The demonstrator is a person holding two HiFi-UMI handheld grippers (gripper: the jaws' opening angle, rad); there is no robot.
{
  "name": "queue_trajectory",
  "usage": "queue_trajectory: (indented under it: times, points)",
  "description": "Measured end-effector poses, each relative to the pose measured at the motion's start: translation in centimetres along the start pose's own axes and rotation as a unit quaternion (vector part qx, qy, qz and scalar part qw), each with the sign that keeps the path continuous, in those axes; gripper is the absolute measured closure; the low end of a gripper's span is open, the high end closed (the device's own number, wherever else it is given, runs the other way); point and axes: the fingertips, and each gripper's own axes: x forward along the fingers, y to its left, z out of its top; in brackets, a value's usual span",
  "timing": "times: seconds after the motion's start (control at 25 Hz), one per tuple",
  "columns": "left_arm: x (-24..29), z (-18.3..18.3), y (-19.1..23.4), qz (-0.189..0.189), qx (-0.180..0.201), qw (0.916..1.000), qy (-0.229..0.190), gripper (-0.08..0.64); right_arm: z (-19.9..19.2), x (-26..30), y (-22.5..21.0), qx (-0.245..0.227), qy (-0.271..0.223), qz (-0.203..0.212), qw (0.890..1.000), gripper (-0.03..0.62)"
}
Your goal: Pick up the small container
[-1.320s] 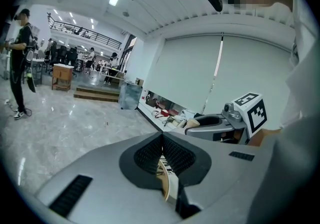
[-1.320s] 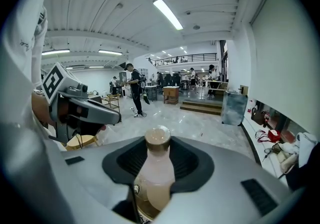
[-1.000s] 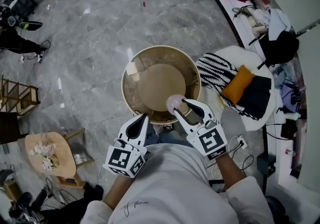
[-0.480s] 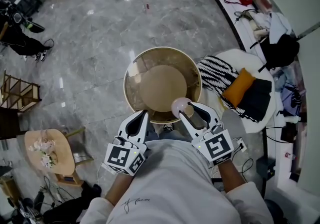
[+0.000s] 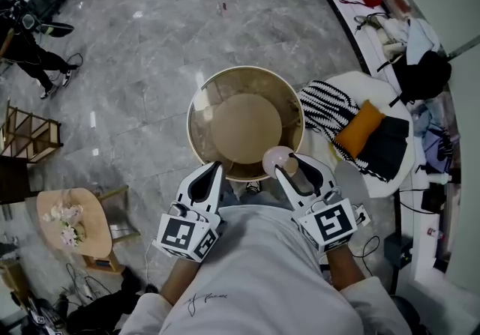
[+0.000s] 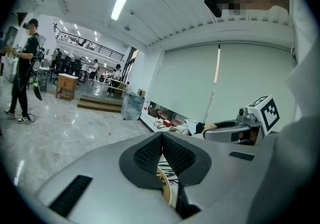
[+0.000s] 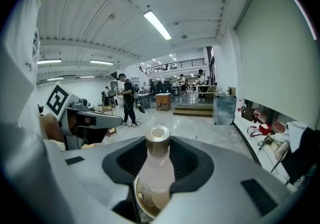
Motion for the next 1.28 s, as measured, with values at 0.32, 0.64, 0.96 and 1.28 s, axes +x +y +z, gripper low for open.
queue_trajectory:
  times: [0.32,0.64,0.96,1.28]
  points:
    - [-0.1,0.2,-0.4,-0.003,0.002,1.0000,-0.003,0.543,0.3,-0.2,-0.5,0.007,-0.008,-0.007,1.000,0.445]
    - [0.2,0.6,-0.1,-0.002,0.000,1.0000,-0.007,0.543,0.1,0.1,-0.7,0.015,-0.007,-0.004,1.000,0.445]
    - [0.4,0.4,-0.2,0.001,-0.011,0.9999,-0.008,0.543,0.1,-0.1,-0.8,0.015,-0.008,0.001,1.000,0.445]
    - [0.7,-0.5,-0.7,-0.005,-0.011,0.9999,-0.001,0.543,-0.5,-0.2,-1.0,0.024,-0.004,-0.003,1.000,0.445]
